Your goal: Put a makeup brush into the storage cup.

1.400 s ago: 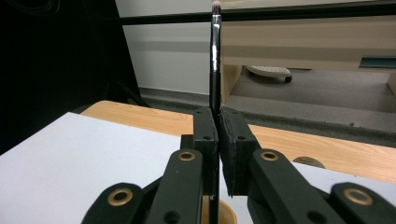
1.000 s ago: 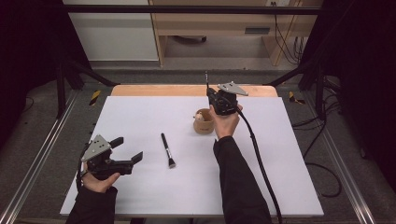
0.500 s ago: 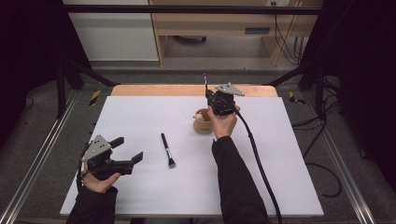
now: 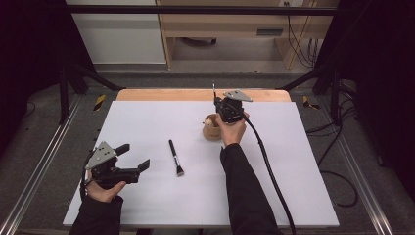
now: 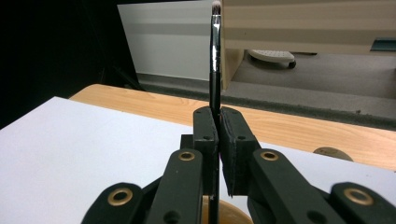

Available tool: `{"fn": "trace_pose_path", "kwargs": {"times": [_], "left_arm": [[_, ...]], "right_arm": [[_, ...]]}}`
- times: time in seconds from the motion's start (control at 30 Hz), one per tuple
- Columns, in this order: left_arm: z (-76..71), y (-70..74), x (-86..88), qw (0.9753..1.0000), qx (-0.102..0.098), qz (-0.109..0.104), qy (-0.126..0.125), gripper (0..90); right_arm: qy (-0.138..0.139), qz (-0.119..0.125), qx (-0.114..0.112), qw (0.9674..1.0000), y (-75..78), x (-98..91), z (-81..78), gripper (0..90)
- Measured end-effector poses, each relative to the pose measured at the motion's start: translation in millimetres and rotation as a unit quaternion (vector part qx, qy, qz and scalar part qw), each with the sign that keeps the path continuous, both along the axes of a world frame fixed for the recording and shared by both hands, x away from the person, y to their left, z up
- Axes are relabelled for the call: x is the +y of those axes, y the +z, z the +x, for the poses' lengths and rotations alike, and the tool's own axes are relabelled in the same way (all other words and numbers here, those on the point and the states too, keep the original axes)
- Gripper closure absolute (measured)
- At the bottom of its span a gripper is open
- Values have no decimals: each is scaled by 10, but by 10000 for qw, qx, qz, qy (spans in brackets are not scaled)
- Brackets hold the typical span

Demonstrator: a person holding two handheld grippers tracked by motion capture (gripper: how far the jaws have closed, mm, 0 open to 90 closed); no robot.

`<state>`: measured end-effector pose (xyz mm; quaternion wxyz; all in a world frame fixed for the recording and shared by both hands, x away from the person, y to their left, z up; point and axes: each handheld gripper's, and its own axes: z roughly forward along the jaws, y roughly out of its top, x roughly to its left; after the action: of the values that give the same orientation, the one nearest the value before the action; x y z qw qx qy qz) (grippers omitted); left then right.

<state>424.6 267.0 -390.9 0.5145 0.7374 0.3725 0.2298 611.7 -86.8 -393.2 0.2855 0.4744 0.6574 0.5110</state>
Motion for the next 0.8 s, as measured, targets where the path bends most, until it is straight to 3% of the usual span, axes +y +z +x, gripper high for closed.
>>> {"fn": "trace_pose_path", "kwargs": {"times": [0.67,0.8], "left_arm": [[-6,4,1,10000,-16,-10,5,68],[-7,6,2,10000,-20,-18,6,68]], "right_arm": [[63,-173,277,9994,-179,74,-4,859],[19,-107,353,9993,-247,35,0,859]]}}
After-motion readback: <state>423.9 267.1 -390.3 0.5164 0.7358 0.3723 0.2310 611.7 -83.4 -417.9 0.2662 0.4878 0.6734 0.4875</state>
